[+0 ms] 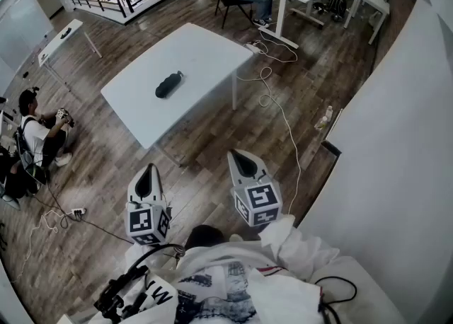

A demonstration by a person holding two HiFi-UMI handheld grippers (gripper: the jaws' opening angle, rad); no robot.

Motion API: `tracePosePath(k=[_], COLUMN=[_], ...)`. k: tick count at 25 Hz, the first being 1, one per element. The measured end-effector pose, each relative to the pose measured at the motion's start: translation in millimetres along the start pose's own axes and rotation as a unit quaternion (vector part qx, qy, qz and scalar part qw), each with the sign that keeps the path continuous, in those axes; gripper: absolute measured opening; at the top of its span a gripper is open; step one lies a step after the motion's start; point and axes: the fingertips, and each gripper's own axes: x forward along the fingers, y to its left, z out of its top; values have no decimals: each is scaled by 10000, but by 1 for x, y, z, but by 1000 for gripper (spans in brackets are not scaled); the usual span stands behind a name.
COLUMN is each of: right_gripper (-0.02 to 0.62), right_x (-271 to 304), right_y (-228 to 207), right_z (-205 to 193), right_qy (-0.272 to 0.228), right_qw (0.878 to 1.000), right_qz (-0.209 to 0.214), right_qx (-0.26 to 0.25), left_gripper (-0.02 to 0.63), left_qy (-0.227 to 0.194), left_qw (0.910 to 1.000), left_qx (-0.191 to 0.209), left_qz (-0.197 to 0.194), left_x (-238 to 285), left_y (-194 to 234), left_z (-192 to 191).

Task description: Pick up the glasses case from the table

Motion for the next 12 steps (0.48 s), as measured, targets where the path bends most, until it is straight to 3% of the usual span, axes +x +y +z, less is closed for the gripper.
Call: tracePosePath(k=[6, 12], right_gripper=[-3, -3], right_x=[30, 110], right_y=[-20, -25], right_z=[-2, -14], right_qy=[56, 252], right_qw=[10000, 9996], right_qz=[-73, -133], right_qx=[14, -20], left_gripper=[2, 2], left_qy=[80, 87], left_qw=[9999, 9998], left_qx=[-90, -96], left_qz=[-51, -157], left_x=[35, 105], left_y=[5, 45], left_z=[-6, -17])
